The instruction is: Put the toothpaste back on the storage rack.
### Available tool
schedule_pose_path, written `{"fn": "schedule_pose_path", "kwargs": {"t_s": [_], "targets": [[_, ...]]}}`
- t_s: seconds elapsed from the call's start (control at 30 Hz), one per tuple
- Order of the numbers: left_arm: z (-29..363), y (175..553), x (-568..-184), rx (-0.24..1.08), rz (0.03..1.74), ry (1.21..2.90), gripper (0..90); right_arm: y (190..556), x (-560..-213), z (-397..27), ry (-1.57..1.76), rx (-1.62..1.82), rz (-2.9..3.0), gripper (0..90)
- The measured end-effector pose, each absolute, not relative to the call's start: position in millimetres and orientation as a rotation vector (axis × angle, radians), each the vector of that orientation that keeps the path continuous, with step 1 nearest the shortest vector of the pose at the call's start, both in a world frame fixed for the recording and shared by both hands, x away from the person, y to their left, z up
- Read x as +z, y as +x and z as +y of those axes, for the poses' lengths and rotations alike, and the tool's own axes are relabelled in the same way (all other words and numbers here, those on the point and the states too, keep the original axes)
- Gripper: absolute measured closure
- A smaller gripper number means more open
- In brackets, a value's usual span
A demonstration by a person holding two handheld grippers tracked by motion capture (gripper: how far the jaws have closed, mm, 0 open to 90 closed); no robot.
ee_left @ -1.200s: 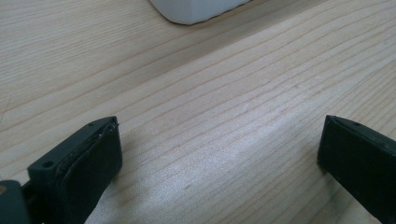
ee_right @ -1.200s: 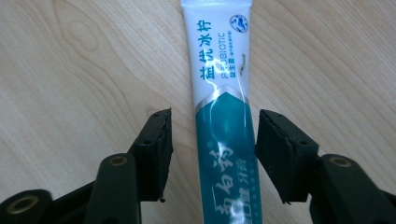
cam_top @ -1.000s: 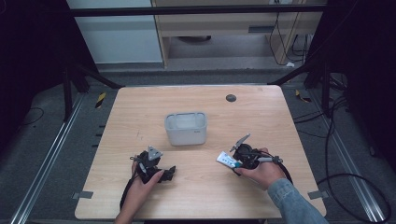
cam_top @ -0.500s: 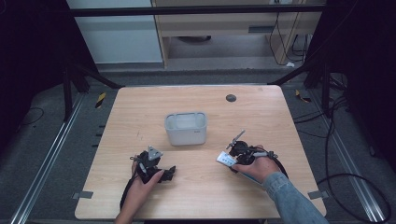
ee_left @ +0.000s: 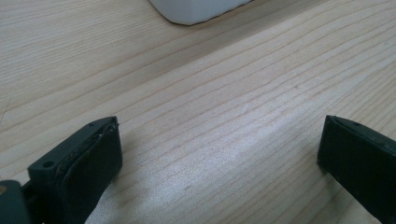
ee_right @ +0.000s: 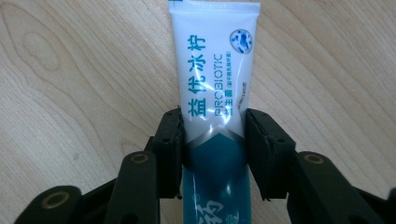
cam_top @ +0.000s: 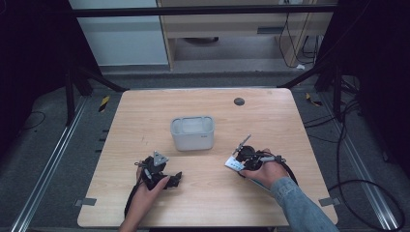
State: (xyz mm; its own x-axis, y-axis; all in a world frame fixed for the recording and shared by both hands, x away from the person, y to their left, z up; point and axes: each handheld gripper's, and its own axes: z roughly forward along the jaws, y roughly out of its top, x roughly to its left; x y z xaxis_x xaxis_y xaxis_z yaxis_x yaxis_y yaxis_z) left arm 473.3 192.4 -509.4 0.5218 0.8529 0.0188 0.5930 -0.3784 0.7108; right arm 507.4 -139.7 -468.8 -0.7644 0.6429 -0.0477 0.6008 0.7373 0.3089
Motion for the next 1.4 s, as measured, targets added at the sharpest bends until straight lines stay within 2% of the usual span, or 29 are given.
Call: {"fn": "schedule_pose_path", "kwargs": {"t_s": [0.1, 0.27, 0.3, 0.5, 0.7, 1.0, 1.4], "targets": [[192.3, 473.3, -509.4, 0.512, 1.171, 2.108, 0.0, 505.9, -467.6, -140.9, 0.99, 0.429, 2.772, 65.7], [192.3, 473.3, -509.4, 0.511, 1.172, 2.108, 0.0, 506.5, -466.3, -141.5, 1.01, 0.429, 2.773, 69.4], [192.2, 473.4, -509.4, 0.511, 1.172, 2.107, 0.0, 506.6, -464.3, -141.1, 1.018, 0.425, 2.774, 73.3], [192.0, 473.5, -509.4, 0.511, 1.173, 2.107, 0.0, 507.0, -459.7, -142.5, 1.071, 0.44, 2.76, 78.1], [192.0, 473.6, -509.4, 0.511, 1.173, 2.107, 0.0, 506.0, -450.9, -153.1, 1.123, 0.527, 2.722, 79.2], [192.0, 473.6, -509.4, 0.511, 1.173, 2.107, 0.0, 510.0, -409.2, -170.4, 1.138, 0.636, 2.635, 79.4], [192.0, 473.5, -509.4, 0.511, 1.173, 2.107, 0.0, 517.1, -391.0, -185.0, 1.182, 0.696, 2.563, 79.6]]}}
